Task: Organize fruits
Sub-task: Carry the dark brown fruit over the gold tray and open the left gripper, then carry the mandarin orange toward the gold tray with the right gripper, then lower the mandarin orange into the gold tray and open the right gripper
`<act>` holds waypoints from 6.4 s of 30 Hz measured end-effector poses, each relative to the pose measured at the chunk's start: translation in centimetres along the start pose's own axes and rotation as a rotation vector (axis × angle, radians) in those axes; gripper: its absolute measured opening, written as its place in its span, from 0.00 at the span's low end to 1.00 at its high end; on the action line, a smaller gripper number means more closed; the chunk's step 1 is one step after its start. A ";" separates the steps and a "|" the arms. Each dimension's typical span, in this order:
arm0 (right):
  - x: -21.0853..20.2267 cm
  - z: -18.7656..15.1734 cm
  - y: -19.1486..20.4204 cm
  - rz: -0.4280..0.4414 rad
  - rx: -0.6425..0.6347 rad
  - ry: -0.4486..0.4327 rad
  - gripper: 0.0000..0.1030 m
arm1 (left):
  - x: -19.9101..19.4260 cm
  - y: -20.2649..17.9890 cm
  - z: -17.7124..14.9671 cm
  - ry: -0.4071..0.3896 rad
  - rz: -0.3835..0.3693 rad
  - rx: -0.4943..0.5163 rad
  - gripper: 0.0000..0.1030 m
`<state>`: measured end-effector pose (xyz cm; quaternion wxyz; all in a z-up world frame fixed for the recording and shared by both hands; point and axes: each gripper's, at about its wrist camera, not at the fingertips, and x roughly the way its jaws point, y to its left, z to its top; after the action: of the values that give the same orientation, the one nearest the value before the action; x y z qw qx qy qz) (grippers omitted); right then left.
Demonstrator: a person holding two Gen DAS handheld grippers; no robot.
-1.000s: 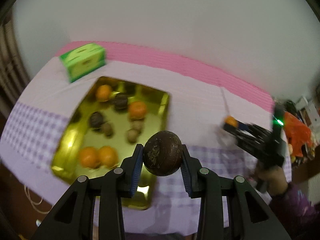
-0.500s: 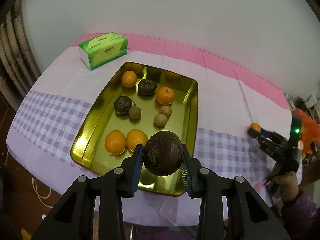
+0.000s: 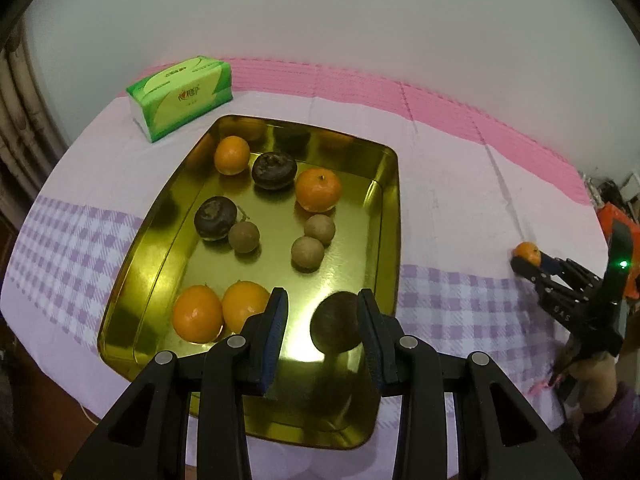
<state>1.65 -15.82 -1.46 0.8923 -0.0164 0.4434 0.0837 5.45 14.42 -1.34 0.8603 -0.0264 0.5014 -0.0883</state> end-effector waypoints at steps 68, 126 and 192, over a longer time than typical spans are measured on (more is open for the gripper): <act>-3.7 -0.7 9.2 0.142 -0.063 0.061 0.34 | -4.2 1.8 -3.6 -0.038 0.213 -0.019 0.78; -4.8 5.4 21.8 0.237 -0.278 0.012 0.34 | -6.3 7.4 -2.3 -0.081 0.321 -0.111 0.84; 2.0 7.2 27.2 0.336 -0.305 0.078 0.35 | -3.7 11.3 -2.1 0.043 0.291 -0.238 0.84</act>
<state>4.06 12.01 2.55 0.8352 -0.0802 0.4562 0.2964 3.23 26.27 -0.75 0.8438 -0.0532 0.5251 0.0967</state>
